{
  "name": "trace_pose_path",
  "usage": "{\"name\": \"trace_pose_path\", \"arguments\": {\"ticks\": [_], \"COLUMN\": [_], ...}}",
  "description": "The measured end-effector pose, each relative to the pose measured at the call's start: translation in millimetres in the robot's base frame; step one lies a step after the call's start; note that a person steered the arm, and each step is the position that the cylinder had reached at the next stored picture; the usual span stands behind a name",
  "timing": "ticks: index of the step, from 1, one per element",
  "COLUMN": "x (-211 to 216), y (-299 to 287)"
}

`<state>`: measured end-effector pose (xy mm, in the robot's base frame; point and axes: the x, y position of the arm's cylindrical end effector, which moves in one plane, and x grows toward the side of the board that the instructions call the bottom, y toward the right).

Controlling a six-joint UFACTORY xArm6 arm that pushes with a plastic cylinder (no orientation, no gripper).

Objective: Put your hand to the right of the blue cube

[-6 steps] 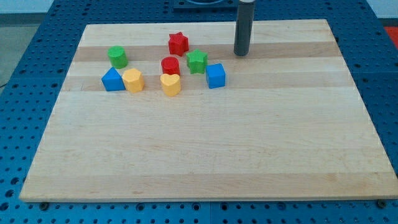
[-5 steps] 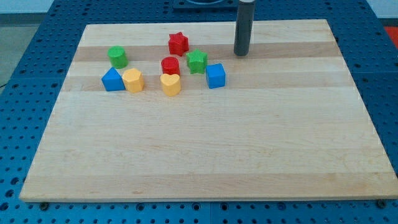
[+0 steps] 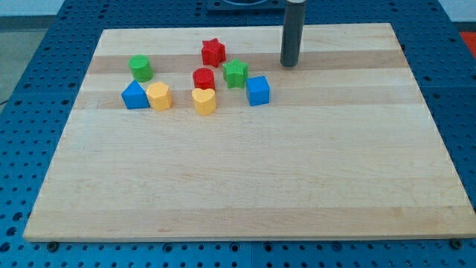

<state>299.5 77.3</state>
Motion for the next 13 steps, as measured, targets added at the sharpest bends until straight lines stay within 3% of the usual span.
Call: {"name": "trace_pose_path", "arguments": {"ticks": [4, 6, 9, 10, 12, 13], "x": [1.3, -27.9, -21.5, -16.7, 43.6, 51.5], "y": [3.8, 7.9, 8.8, 8.8, 8.1, 8.1]}}
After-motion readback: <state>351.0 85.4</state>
